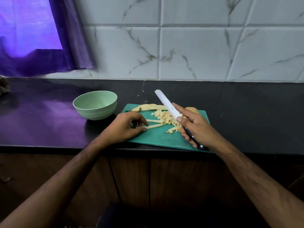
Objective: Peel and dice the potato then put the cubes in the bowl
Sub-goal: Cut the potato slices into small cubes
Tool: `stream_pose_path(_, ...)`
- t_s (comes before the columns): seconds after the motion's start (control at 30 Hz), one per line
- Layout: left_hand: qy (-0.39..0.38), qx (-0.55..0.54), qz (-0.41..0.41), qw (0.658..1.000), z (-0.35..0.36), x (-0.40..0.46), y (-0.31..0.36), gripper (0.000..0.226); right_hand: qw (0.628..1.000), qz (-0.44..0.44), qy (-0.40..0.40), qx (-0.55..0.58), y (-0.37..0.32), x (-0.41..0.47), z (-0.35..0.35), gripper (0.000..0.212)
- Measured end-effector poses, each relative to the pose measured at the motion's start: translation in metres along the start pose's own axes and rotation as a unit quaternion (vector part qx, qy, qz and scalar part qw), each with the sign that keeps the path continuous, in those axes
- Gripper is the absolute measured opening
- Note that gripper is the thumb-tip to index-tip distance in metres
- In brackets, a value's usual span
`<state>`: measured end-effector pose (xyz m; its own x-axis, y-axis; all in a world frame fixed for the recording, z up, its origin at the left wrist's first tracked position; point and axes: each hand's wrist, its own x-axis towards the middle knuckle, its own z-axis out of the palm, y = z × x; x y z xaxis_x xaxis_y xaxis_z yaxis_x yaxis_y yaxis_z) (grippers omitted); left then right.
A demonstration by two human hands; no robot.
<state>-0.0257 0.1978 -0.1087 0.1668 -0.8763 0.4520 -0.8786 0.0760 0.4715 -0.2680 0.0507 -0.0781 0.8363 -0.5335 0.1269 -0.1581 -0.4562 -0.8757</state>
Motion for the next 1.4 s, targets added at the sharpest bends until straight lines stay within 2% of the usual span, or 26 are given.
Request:
stream_pose_path(0.1, 0.001, 0.01, 0.025, 1.0, -0.001, -0.003, -0.002, 0.012, 0.989, 0.015, -0.051, -0.135, -0.01, -0.011, -0.006, 0.053)
stream_pose_path(0.27, -0.014, 0.019, 0.054, 0.998, -0.001, -0.005, -0.001, 0.013, 0.938, 0.026, -0.104, -0.331, -0.024, -0.037, -0.011, 0.051)
stream_pose_path(0.47, -0.033, 0.029, 0.069, 0.997, -0.005, -0.007, -0.002, 0.015, 0.9, 0.028, -0.095, -0.424, -0.027, -0.053, -0.01, 0.05)
stream_pose_path(0.87, -0.025, 0.034, 0.072, 0.997, -0.008, -0.011, -0.001, 0.016, 0.88, 0.011, -0.035, -0.473, -0.031, -0.054, 0.008, 0.051)
stream_pose_path(1.07, -0.023, 0.047, 0.072, 0.996, -0.012, -0.015, -0.006, 0.018, 0.884, 0.013, -0.064, -0.463, -0.034, -0.053, 0.014, 0.052)
stream_pose_path(1.4, -0.035, 0.031, 0.062, 0.997, -0.014, -0.016, -0.006, 0.018, 0.878, 0.009, -0.045, -0.477, -0.03, -0.047, 0.029, 0.053)
